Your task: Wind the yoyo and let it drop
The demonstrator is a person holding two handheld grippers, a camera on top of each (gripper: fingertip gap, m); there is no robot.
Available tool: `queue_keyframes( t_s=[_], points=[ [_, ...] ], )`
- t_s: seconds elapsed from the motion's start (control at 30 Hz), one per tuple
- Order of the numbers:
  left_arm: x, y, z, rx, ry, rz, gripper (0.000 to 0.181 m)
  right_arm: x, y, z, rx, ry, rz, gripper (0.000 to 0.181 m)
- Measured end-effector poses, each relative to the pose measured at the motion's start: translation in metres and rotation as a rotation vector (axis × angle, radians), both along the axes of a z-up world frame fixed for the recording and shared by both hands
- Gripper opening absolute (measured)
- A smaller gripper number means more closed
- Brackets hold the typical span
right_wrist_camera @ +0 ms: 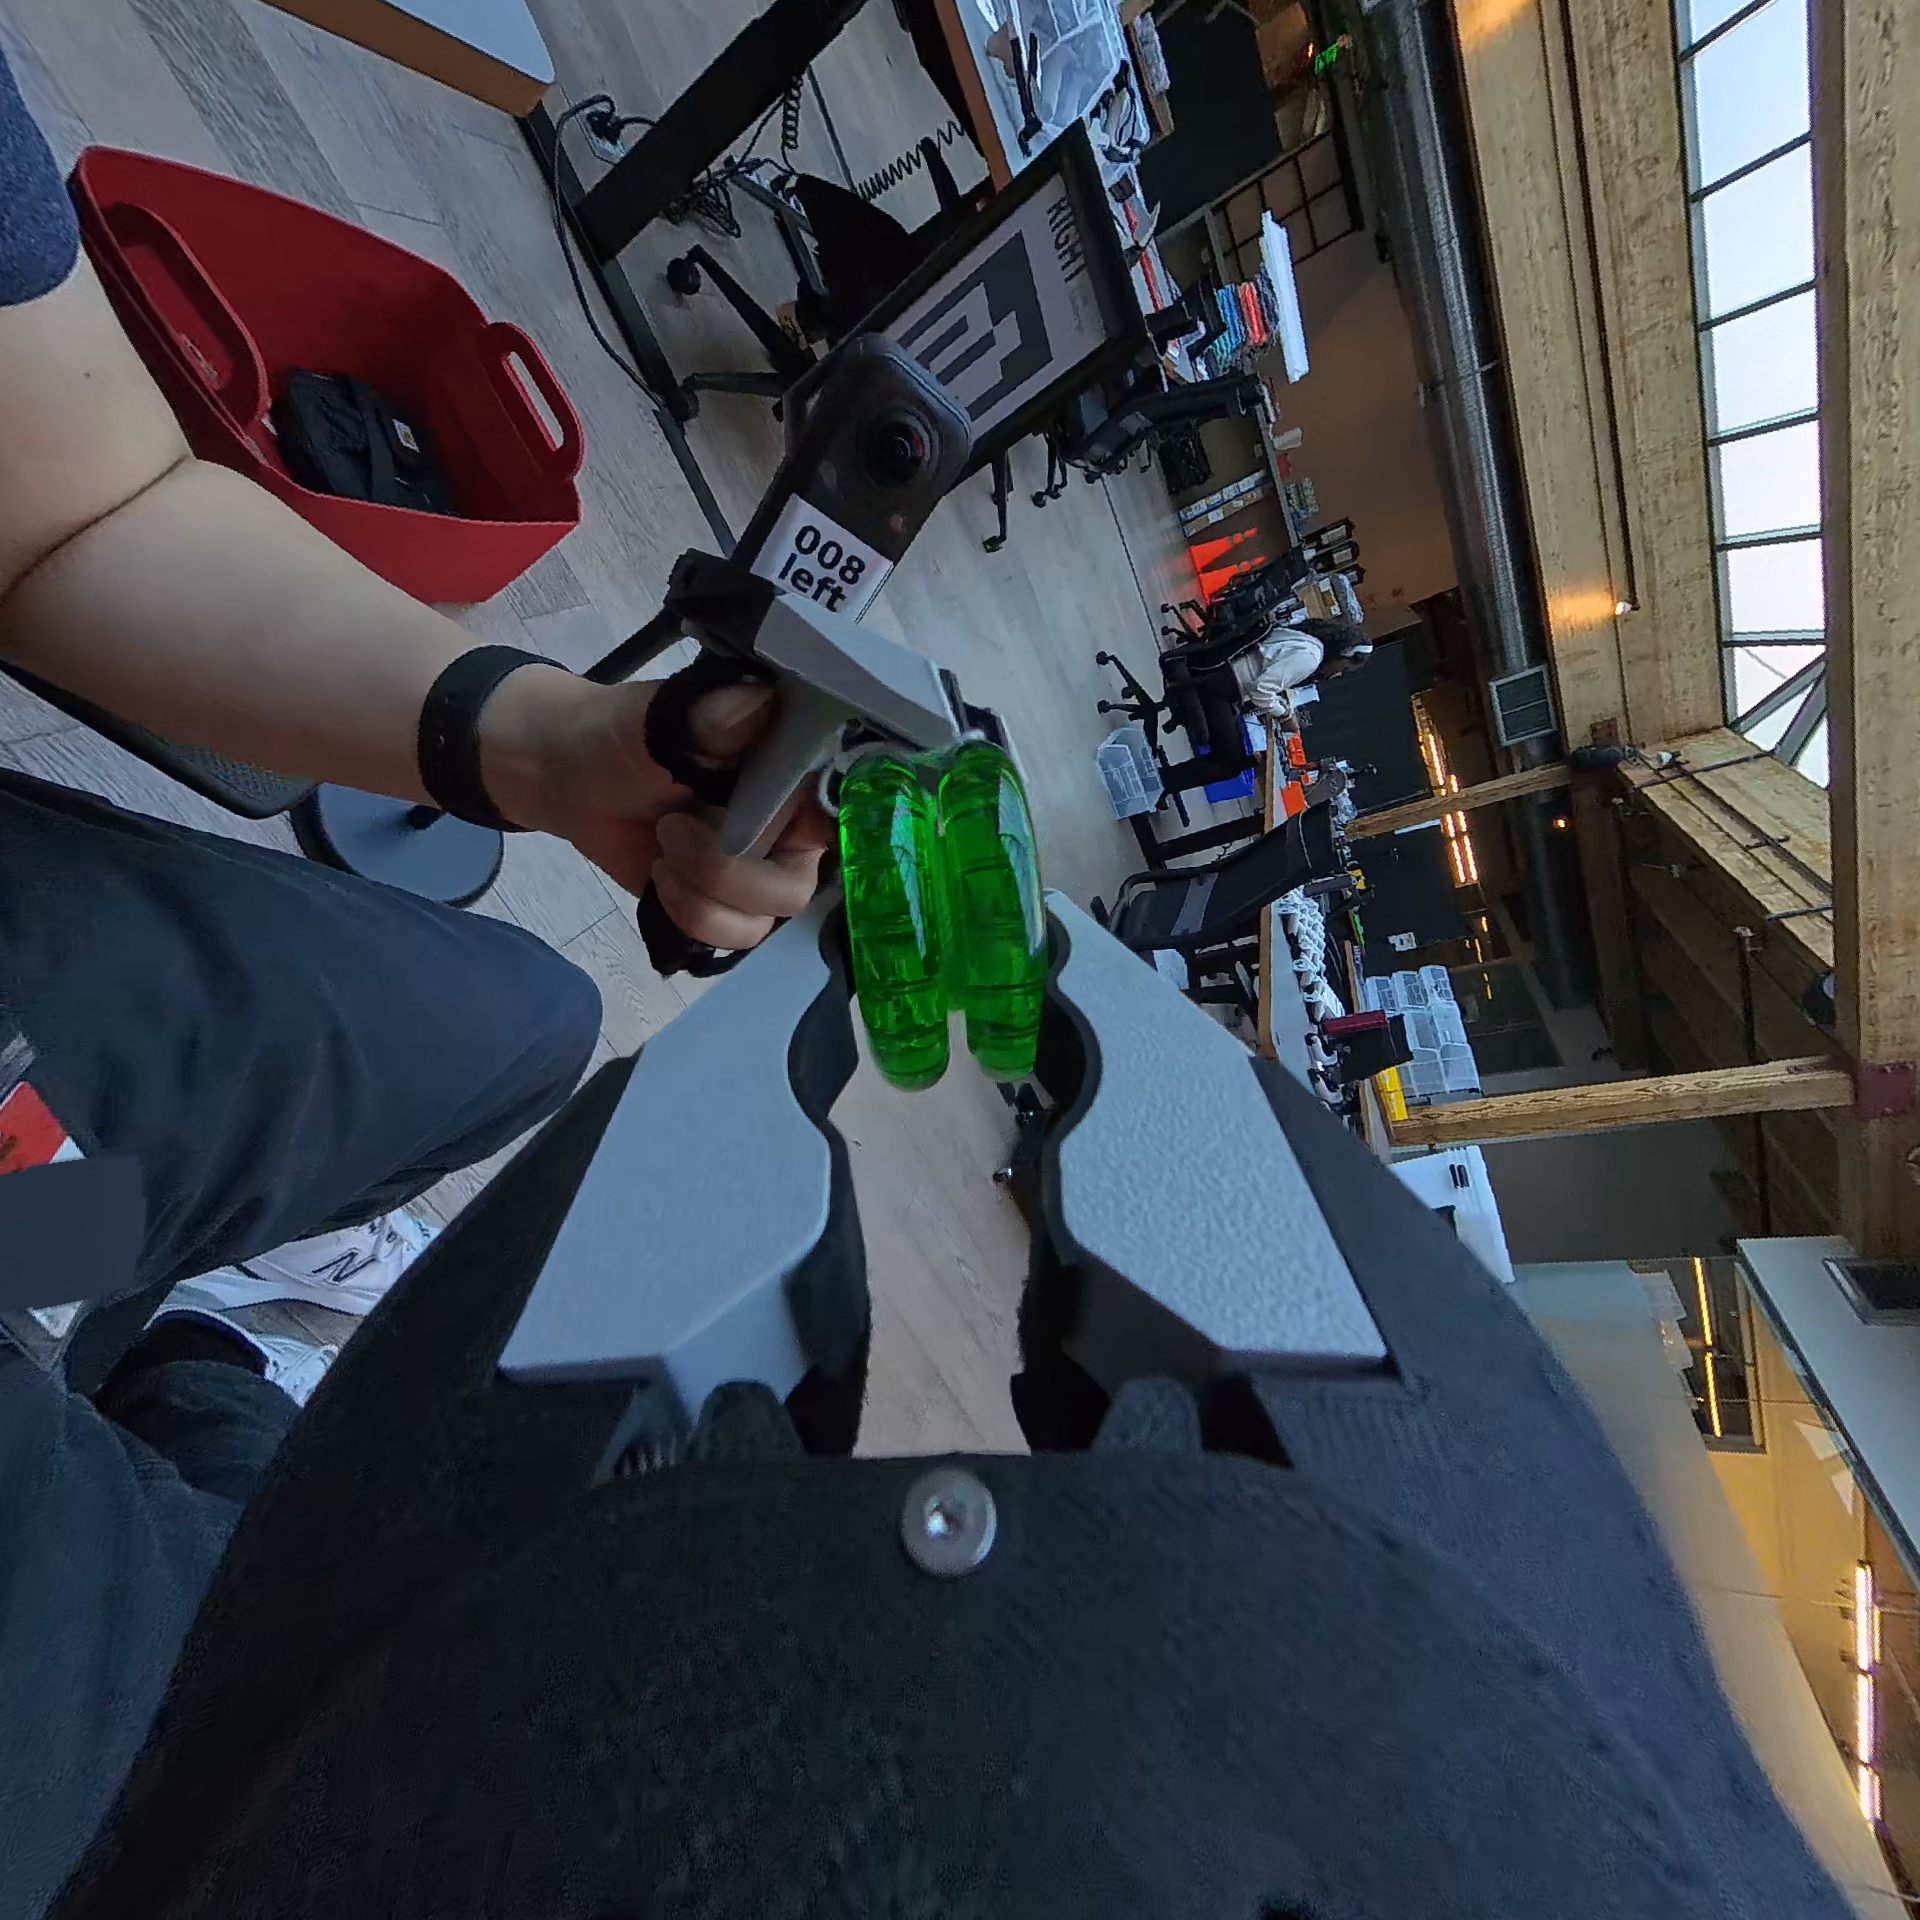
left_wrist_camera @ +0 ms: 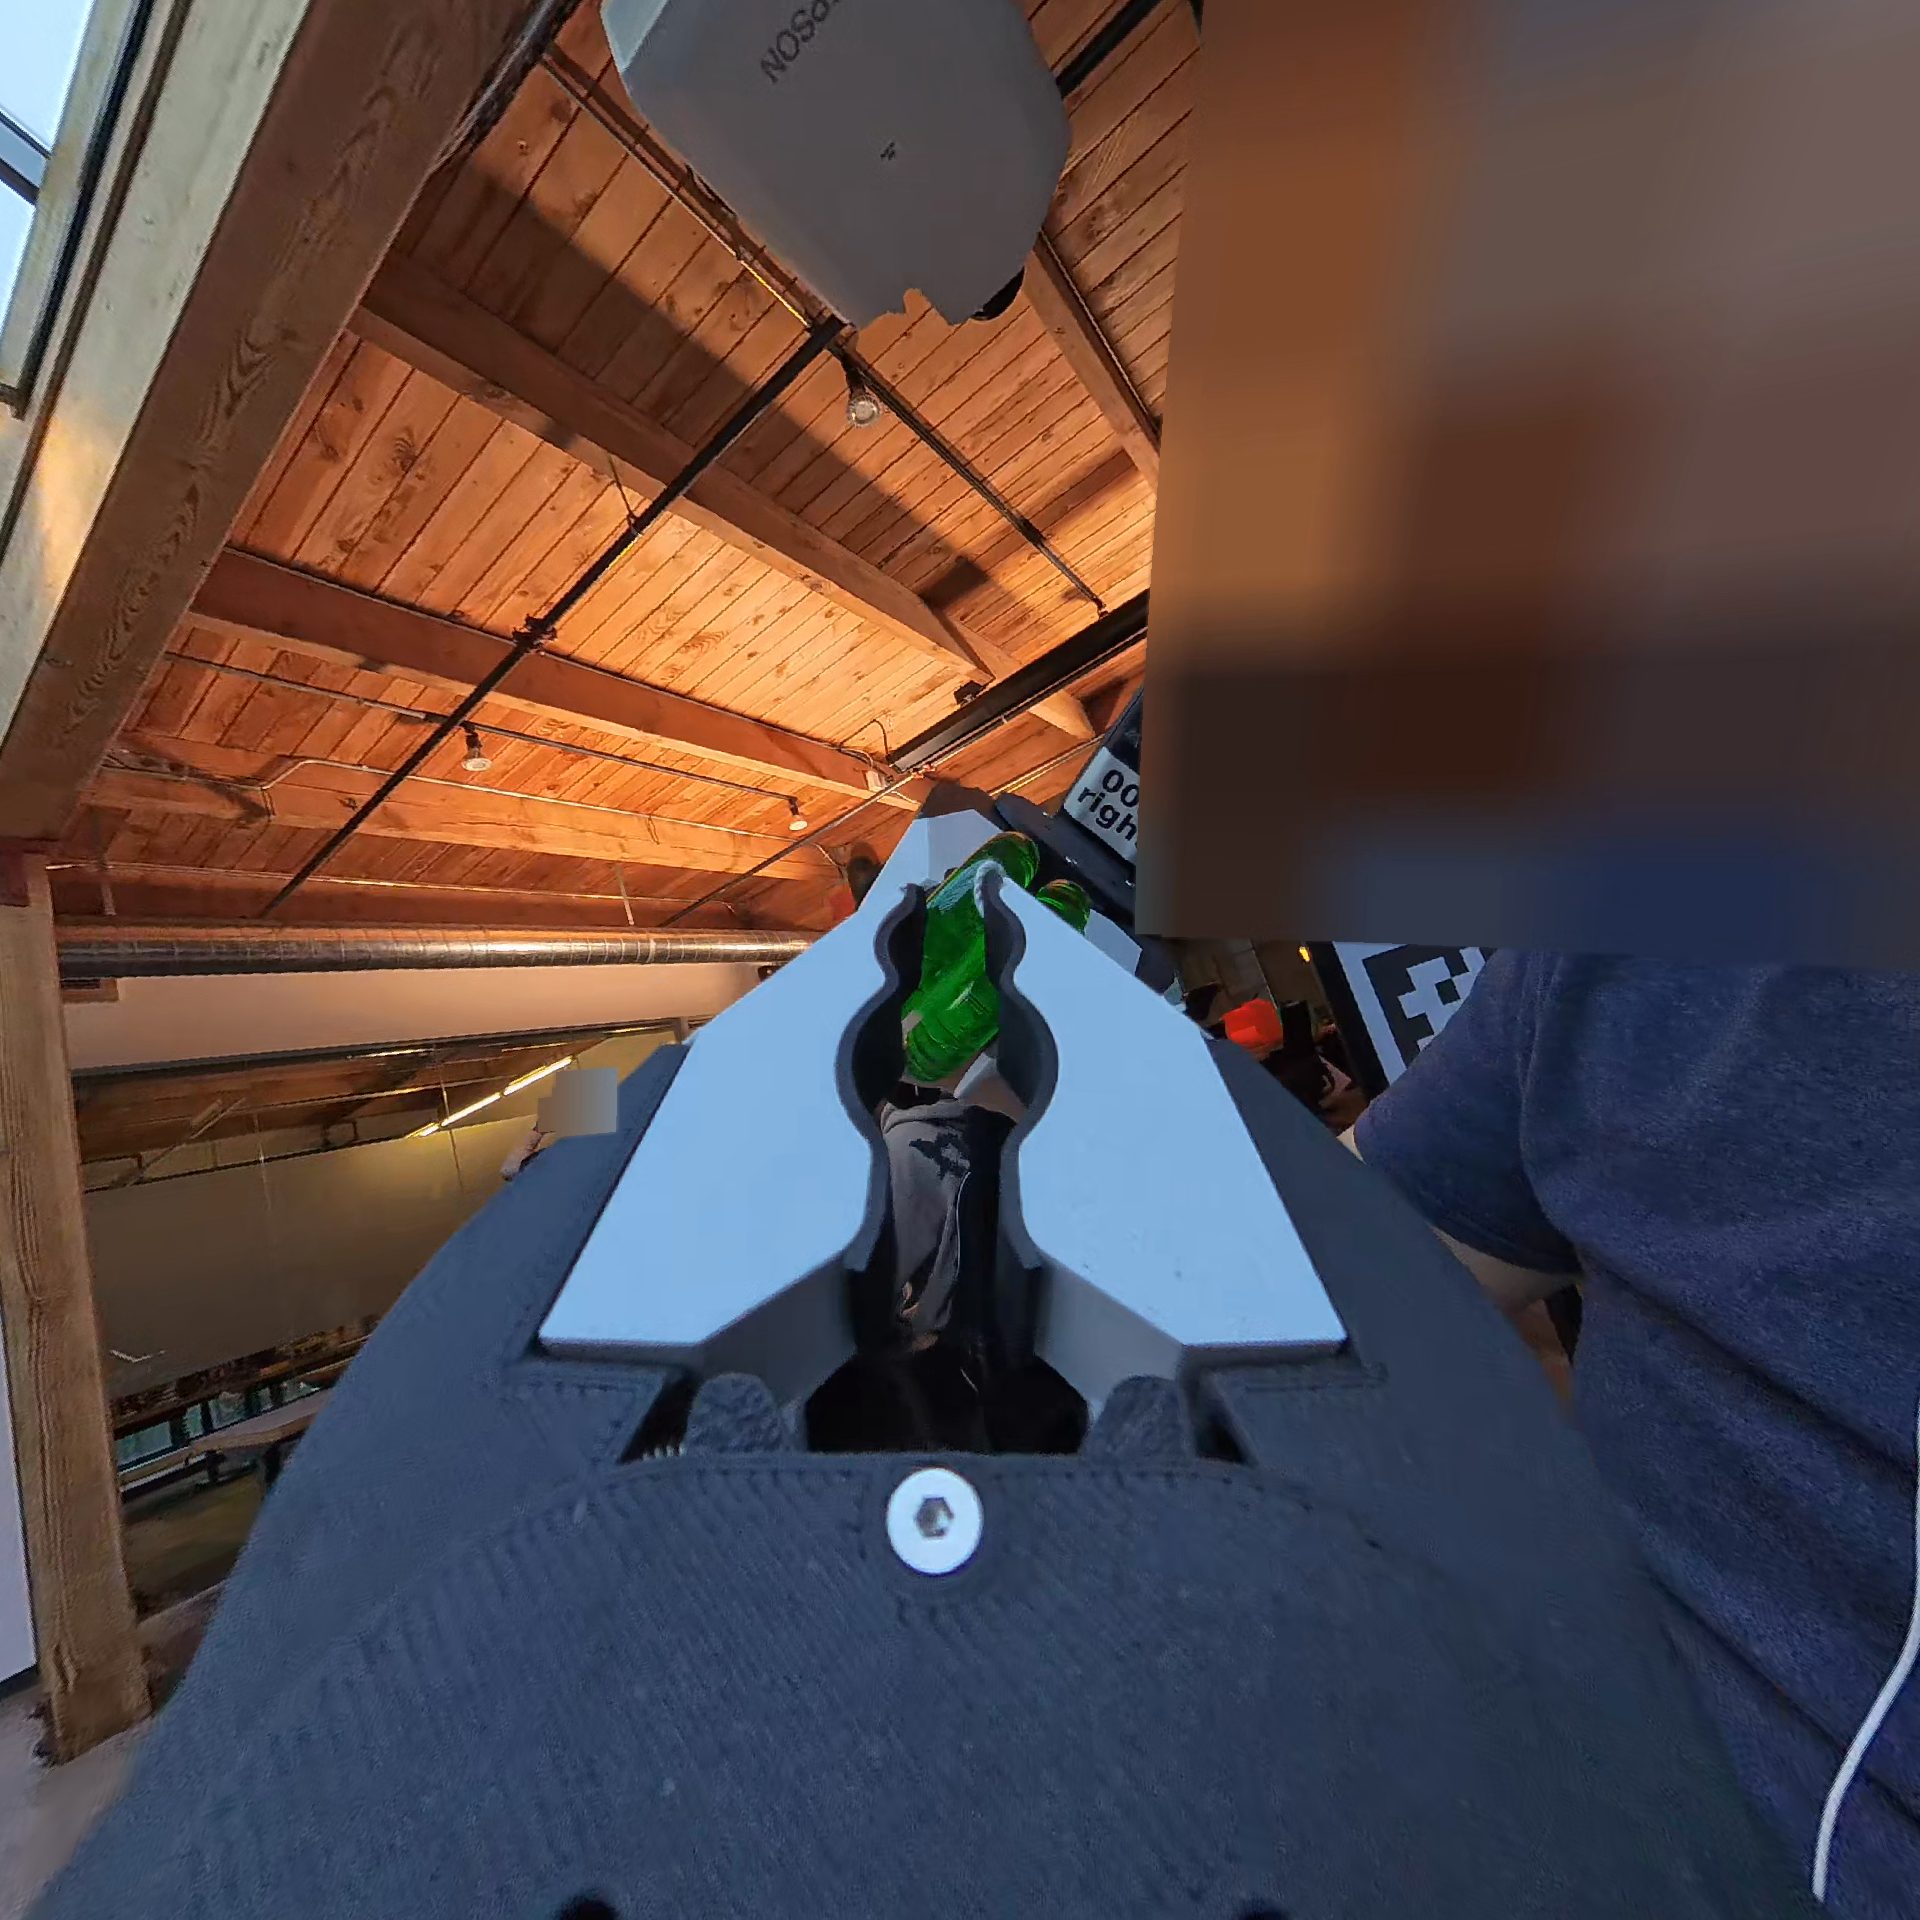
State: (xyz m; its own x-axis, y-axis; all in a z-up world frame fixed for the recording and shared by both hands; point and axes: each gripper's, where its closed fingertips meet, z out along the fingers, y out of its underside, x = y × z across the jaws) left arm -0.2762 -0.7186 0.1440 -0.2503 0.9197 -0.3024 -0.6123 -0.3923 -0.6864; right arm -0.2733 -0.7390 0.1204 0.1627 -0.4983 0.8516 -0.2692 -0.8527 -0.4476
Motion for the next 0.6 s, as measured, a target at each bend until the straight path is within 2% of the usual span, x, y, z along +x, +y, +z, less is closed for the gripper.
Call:
queue_keyframes(
  t_s=[0.17,0.4,0.6],
  points=[
    [-0.001,-0.005,-0.001,-0.004,0.004,0.054,0.008,-0.001,-0.003,0.001,0.004,-0.005,-0.018,0.029],
    [-0.003,-0.013,0.0,-0.074,0.0,0.323,0.008,-0.003,-0.009,0.006,-0.024,-0.002,-0.077,0.029],
    [-0.006,-0.018,-0.002,-0.137,-0.069,0.513,0.009,-0.007,-0.015,0.008,-0.248,0.111,-0.144,0.029]
  ],
)
